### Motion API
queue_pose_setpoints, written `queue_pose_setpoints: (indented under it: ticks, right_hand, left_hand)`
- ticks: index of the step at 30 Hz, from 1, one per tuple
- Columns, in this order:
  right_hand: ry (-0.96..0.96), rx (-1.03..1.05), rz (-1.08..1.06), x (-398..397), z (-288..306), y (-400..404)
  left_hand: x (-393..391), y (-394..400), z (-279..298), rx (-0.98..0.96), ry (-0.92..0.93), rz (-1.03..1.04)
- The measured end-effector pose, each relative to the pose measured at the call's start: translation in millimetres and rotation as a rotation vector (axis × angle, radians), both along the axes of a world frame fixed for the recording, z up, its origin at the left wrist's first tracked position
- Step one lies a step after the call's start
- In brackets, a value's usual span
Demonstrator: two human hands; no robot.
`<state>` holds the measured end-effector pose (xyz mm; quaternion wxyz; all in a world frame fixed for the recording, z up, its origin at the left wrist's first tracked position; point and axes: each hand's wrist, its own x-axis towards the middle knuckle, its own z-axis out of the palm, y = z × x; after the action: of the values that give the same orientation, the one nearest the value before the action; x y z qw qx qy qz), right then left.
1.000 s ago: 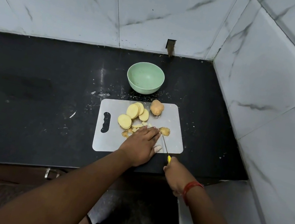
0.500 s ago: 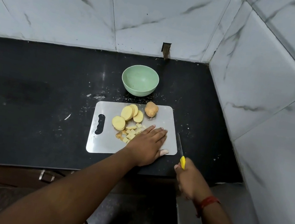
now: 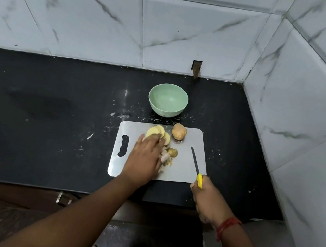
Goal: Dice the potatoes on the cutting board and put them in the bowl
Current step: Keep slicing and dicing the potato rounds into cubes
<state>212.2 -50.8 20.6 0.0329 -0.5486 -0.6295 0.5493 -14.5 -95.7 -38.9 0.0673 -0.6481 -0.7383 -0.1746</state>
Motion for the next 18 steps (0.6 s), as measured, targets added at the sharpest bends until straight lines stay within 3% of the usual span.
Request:
queue_pose_setpoints:
  ticks: [4,11,18]
  right_hand:
    - [0.008,0.000,0.011,-16,-1,1]
    - [-0.028,0.045,0.048,-33,-6,2]
    - [-0.051,0.066,0.057,-34,-7,6]
  left_hand:
    - [-32,-6,-2,-0.061,-0.072,0.200]
    - [-51,2,-2,-0.277,-0.004,0.142]
    - [-63,3,-8,-0.177,0.006,0.111]
